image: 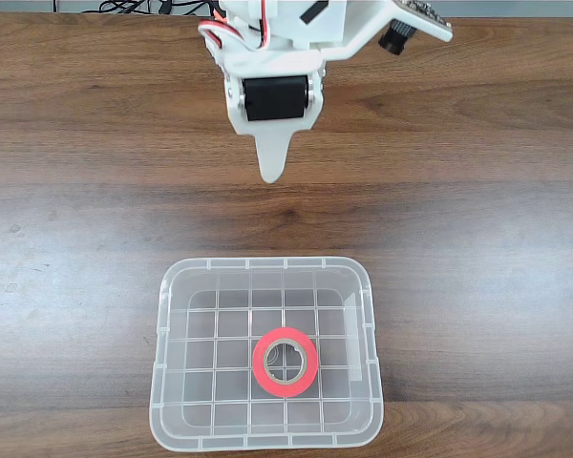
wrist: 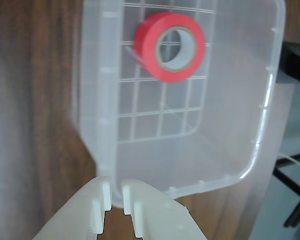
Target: Grab the tape and place it in the box.
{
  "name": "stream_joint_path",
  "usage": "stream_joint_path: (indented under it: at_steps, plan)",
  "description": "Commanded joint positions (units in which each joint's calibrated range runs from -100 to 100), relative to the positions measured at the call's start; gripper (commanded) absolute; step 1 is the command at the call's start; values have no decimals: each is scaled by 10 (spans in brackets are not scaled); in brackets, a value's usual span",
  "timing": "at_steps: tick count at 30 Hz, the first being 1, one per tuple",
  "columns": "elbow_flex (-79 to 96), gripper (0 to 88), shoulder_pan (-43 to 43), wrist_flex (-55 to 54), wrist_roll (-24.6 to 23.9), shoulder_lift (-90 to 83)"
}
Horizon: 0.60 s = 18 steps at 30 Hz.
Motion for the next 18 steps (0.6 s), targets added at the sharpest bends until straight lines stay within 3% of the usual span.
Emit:
stream_joint_path:
  at_steps: [1, 9, 18]
  plan:
    - [168, 12, 7, 9, 2, -213]
    - [477, 13, -11, -21, 1, -439]
    - [879, 12, -19, -232, 2, -649]
